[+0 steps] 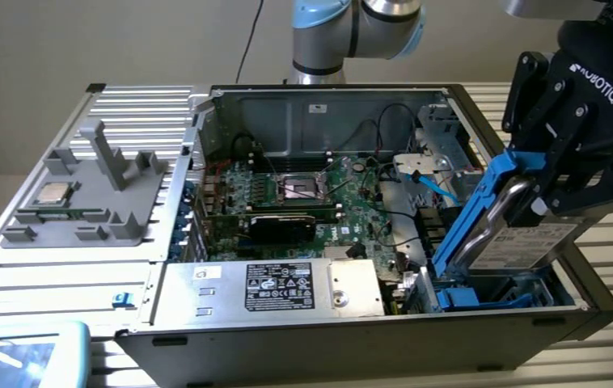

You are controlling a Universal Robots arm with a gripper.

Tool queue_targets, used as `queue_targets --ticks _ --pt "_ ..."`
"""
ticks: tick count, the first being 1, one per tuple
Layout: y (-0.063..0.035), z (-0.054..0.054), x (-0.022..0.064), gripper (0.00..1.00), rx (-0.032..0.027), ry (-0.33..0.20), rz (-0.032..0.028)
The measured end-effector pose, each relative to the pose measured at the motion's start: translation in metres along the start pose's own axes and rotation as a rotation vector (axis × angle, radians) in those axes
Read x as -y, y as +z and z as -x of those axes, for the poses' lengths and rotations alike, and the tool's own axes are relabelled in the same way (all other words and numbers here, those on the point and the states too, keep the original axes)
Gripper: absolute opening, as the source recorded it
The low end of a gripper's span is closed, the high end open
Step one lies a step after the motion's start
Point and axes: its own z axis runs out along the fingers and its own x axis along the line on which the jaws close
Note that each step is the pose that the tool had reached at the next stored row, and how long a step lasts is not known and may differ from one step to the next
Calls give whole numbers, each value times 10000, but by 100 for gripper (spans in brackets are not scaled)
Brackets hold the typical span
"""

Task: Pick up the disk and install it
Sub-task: 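Insert the disk into the insertion slot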

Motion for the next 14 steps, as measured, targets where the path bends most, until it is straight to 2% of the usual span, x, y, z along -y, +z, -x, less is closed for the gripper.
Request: queue_targets --ticks 1,7,14 --pt "5 3 0 37 -22 0 -1" --pt "13 4 0 37 -22 0 -3" --pt "69 2 -1 37 -25 0 -8"
